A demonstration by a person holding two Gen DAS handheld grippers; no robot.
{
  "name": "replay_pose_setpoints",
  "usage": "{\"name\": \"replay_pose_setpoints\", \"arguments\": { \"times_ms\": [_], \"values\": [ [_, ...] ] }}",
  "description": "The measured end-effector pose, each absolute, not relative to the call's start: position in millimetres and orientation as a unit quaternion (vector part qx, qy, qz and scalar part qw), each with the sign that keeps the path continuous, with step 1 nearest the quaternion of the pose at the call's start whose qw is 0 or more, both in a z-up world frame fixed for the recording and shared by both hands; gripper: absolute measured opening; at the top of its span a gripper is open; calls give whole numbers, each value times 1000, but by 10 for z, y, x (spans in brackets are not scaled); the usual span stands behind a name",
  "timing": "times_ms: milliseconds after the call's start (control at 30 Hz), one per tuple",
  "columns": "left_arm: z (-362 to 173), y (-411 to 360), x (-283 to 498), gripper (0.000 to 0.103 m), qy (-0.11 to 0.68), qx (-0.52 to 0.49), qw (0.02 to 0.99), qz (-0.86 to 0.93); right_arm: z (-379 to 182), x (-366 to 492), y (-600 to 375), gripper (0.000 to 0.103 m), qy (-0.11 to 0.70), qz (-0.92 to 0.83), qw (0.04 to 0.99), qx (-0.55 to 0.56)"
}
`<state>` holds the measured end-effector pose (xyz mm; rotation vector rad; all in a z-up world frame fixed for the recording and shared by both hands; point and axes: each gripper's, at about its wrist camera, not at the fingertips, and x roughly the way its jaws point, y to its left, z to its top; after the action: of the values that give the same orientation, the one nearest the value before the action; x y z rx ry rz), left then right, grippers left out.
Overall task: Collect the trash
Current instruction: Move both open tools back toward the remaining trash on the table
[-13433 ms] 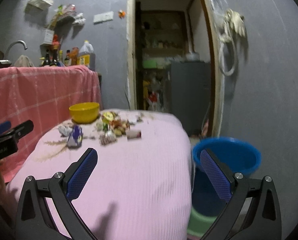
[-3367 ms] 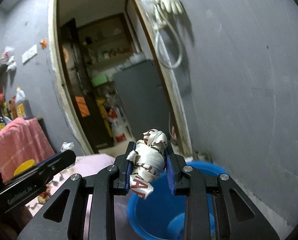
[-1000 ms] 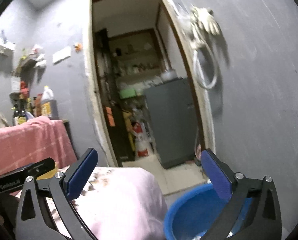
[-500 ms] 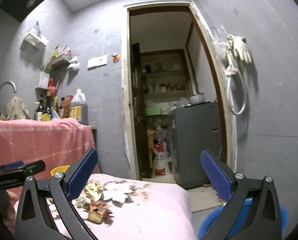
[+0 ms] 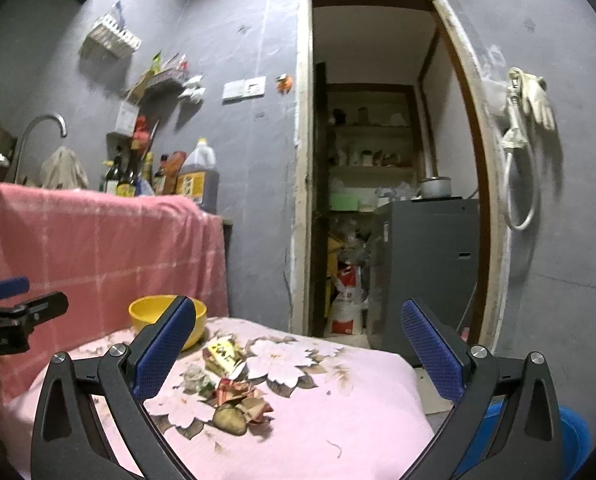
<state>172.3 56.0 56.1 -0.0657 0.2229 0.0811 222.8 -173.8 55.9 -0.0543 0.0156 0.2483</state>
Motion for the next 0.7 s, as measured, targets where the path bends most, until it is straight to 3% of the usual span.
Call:
{"name": "replay_pose_setpoints", "arguments": {
  "times_ms": [700],
  "values": [
    [203, 594, 2432, 101, 298, -30, 954, 15, 300, 2701, -1505, 101, 156, 186, 969, -37]
  ]
}}
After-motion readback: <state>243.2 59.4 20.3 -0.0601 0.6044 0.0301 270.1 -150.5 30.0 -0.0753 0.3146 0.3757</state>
